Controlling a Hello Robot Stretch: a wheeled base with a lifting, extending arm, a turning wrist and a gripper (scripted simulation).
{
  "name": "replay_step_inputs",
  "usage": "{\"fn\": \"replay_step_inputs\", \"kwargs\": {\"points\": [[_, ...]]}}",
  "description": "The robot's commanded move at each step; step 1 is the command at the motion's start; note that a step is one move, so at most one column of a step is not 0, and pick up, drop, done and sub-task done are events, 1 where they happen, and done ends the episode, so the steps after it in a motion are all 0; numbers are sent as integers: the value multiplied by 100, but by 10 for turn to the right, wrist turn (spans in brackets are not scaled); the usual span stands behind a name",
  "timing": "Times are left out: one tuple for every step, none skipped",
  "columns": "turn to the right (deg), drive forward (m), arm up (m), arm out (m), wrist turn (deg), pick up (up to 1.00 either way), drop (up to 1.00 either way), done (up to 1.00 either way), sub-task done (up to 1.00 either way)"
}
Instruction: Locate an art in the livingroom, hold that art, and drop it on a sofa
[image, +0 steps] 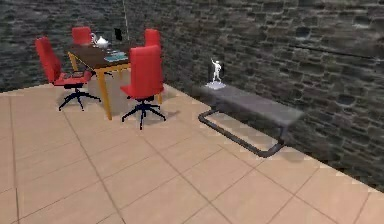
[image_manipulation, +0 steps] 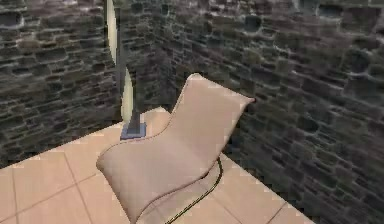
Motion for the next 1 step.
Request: {"fn": "replay_step_inputs", "kwargs": {"points": [[0,100,0,0,0,0,0,0,0]]}}
